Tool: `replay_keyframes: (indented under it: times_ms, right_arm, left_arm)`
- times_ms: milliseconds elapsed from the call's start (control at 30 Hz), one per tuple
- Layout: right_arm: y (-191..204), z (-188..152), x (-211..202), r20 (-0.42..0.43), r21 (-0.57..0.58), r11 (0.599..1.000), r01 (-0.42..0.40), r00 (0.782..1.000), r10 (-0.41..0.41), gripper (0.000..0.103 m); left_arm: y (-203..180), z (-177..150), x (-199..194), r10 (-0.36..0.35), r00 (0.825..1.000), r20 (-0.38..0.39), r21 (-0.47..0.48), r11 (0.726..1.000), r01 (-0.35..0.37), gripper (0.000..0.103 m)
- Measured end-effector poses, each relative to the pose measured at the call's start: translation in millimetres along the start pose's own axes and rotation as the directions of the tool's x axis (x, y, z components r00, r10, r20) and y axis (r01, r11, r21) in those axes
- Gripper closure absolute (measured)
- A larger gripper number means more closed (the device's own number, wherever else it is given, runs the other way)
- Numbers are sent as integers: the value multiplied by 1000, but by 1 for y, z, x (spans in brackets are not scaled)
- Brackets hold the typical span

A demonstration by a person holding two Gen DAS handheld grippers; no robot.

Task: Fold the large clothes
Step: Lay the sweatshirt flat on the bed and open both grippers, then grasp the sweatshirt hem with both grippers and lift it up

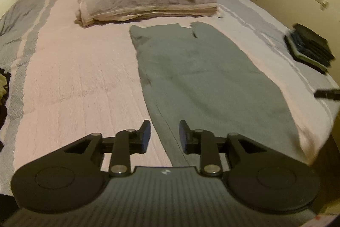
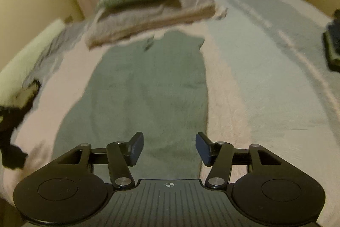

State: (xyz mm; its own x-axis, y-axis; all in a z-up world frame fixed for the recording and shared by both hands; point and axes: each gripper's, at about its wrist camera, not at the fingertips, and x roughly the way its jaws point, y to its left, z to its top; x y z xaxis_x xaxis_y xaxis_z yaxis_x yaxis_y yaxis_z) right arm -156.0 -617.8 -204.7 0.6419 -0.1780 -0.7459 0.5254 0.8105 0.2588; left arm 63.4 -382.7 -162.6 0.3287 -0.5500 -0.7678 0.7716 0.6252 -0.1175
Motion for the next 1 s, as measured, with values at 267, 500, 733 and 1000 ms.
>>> replay_keyframes:
  times_ms: [267,500,733,1000]
  right_arm:
    - [-29,-35,44,-175,60,997,-42,983,52,49]
    - [-27,-99,30,-265,188,981,-56,958,106,48]
    - [-23,-127,25,-266,305,949,-84,949,169,50]
    - [-21,-69,-20,-253,388,918,-86,947,196,99]
  left_arm:
    - [-11,-30,64,3,991,-132,-145,989,-22,69]
    - [-25,-106,74,-105,958,-268,-262,964,32,51]
    - [-30,-143,84,-233,923,-306,-341,932,122,53]
    - [-34,-119,62,-306,904,-299,-346,917,196,95]
